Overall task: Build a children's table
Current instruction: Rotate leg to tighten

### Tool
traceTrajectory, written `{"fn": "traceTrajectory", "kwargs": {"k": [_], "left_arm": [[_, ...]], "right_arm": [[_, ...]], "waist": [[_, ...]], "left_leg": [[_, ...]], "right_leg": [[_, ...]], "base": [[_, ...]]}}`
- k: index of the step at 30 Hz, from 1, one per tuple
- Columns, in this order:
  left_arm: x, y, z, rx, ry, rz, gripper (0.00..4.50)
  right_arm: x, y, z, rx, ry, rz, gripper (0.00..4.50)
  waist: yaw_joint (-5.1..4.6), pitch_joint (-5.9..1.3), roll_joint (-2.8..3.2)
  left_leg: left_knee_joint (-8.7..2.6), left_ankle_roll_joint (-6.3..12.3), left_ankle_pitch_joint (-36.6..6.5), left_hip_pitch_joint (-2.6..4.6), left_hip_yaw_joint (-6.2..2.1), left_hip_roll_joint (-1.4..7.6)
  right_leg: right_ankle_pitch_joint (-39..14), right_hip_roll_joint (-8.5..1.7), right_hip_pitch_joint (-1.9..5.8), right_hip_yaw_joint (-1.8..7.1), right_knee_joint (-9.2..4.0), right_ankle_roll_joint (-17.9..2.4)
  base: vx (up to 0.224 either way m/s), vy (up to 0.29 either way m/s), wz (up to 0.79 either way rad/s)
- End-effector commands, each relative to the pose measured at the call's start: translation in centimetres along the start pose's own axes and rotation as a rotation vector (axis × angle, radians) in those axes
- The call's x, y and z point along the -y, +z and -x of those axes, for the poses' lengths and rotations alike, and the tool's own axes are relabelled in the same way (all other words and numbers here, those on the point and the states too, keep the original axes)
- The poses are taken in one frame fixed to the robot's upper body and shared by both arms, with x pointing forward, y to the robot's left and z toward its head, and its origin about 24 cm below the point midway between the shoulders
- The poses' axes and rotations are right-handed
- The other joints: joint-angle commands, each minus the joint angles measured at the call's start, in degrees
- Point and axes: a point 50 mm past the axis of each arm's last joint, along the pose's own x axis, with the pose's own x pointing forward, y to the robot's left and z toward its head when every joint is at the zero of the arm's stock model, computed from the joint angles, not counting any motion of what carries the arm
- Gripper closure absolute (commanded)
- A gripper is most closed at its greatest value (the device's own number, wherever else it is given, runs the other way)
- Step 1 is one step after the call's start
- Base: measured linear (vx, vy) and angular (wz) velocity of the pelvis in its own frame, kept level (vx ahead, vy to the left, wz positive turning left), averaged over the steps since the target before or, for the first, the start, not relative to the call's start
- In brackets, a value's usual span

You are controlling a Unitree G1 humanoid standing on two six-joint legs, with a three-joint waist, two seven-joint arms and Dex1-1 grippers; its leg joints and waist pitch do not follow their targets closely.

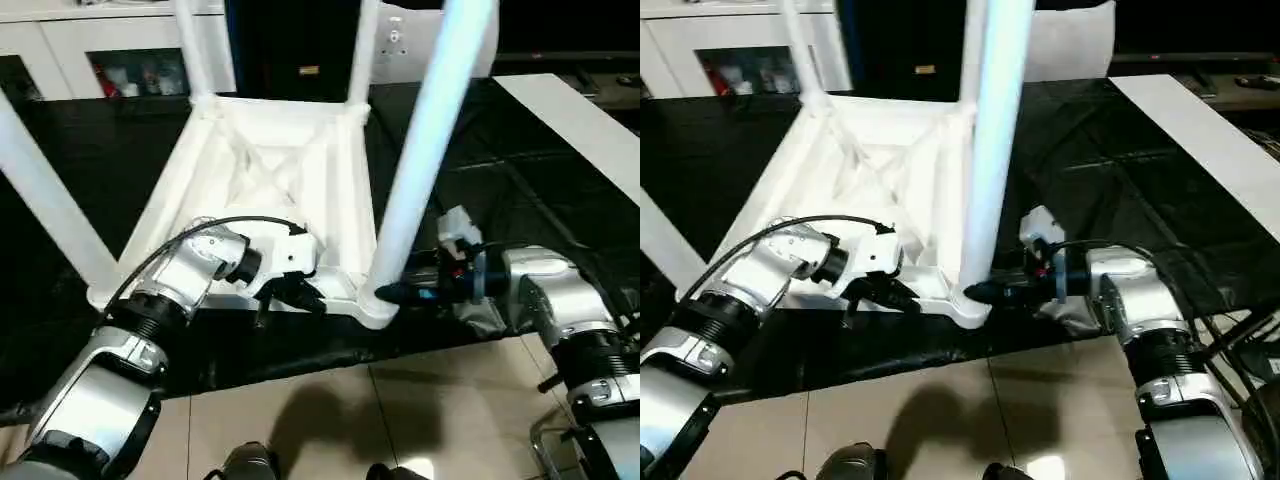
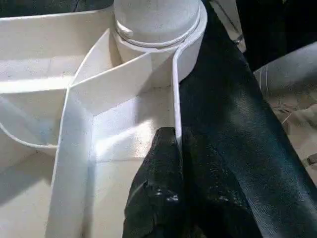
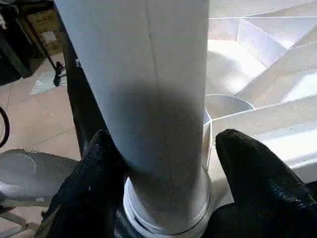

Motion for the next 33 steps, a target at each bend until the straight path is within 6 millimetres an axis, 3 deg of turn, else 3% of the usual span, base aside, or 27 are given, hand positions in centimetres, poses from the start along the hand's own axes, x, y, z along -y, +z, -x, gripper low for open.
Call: {"fn": "traceTrajectory", "kwargs": {"k": [1, 8, 18, 23, 26, 28, 29, 30, 31, 32, 33], "left_arm": [[0.9, 0.7, -1.5, -0.009, -0.118, -0.061, 4.50], [1.0, 0.7, -1.6, -0.007, -0.120, -0.058, 4.50], [1.1, 0.6, -1.6, -0.012, -0.124, -0.047, 4.50], [1.0, 0.5, -1.7, 0.001, -0.102, -0.013, 4.50], [0.6, 0.8, -1.9, 0.019, -0.056, 0.025, 4.50], [0.1, 1.1, -2.3, 0.039, 0.011, 0.072, 4.50], [-0.1, 1.4, -2.5, 0.059, 0.047, 0.103, 4.50], [-0.4, 1.9, -2.9, 0.085, 0.083, 0.135, 4.50], [-0.6, 2.2, -3.0, 0.102, 0.102, 0.155, 4.50], [-0.8, 2.7, -3.3, 0.128, 0.126, 0.176, 4.50], [-0.9, 3.0, -3.5, 0.144, 0.144, 0.190, 4.50]], "right_arm": [[0.2, 0.5, -0.1, 0.013, -0.023, 0.025, 1.39], [0.1, 0.4, -0.4, 0.017, -0.023, 0.011, 1.39], [-0.5, -0.3, -1.1, 0.043, 0.021, -0.084, 2.31], [-0.6, -0.4, -1.8, 0.073, 0.010, -0.125, 2.46], [-0.2, -0.4, -2.5, 0.074, -0.061, -0.144, 2.47], [0.6, -0.4, -3.1, 0.061, -0.177, -0.157, 2.47], [1.2, -0.3, -3.5, 0.062, -0.262, -0.173, 2.47], [1.9, -0.2, -3.9, 0.063, -0.350, -0.198, 2.47], [2.3, -0.1, -4.2, 0.064, -0.403, -0.215, 2.48], [2.7, -0.1, -4.5, 0.061, -0.463, -0.240, 2.49], [2.9, 0.0, -4.7, 0.058, -0.493, -0.252, 2.49]], "waist": [[-0.44, -5.80, -0.31], [-0.61, -5.63, -0.41], [-0.69, -5.32, -0.20], [-0.99, -4.97, -0.26], [-1.57, -4.49, -0.12], [-2.37, -3.76, 0.27], [-3.04, -3.59, 0.02], [-3.95, -3.50, 0.24], [-4.64, -3.45, 0.34], [-5.97, -3.09, 1.09], [-7.04, -2.88, 2.08]], "left_leg": [[-4.24, 2.02, -13.07, 1.78, -0.76, 2.88], [-4.33, 1.29, -14.69, 1.82, -0.84, 2.82], [-4.44, 1.59, -14.66, 1.73, -0.87, 2.82], [-4.63, 1.08, -16.30, 1.88, -0.97, 2.77], [-4.93, 0.07, -19.50, 2.18, -1.20, 2.75], [-5.02, -0.88, -24.03, 2.76, -1.51, 2.53], [-4.76, -1.73, -26.77, 3.39, -1.88, 2.21], [-4.56, -2.33, -28.59, 3.92, -2.21, 2.04], [-4.50, -2.53, -29.32, 3.88, -2.35, 2.06], [-4.80, -2.80, -33.48, 4.10, -2.93, 2.62], [-7.25, -3.36, -40.36, 2.00, -4.11, 4.54]], "right_leg": [[-21.06, -3.94, 3.47, 2.61, -3.60, -11.04], [-23.43, -4.03, 3.44, 2.63, -3.92, -10.14], [-21.93, -3.90, 3.38, 2.68, -3.83, -10.72], [-24.86, -3.95, 3.32, 2.66, -4.27, -9.68], [-29.33, -4.11, 3.16, 2.50, -4.80, -8.80], [-35.92, -4.13, 2.83, 2.04, -5.79, -6.83], [-40.58, -4.27, 2.72, 1.29, -6.64, -4.98], [-43.50, -4.27, 2.71, 0.28, -7.49, -3.30], [-43.88, -4.14, 2.89, -0.31, -7.72, -2.63], [-42.90, -3.61, 3.35, -2.24, -8.40, -1.52], [-36.85, -2.68, 5.97, -3.34, -5.62, -0.94]], "base": [[0.000, 0.000, 0.00], [0.000, 0.000, 0.00], [0.000, 0.000, 0.00], [0.000, 0.000, 0.00], [0.000, 0.000, 0.00], [0.000, 0.000, 0.00], [0.000, 0.000, 0.00], [-0.055, 0.013, -0.06], [-0.055, 0.013, -0.06], [-0.060, 0.031, -0.15], [-0.114, 0.037, -0.21]]}}
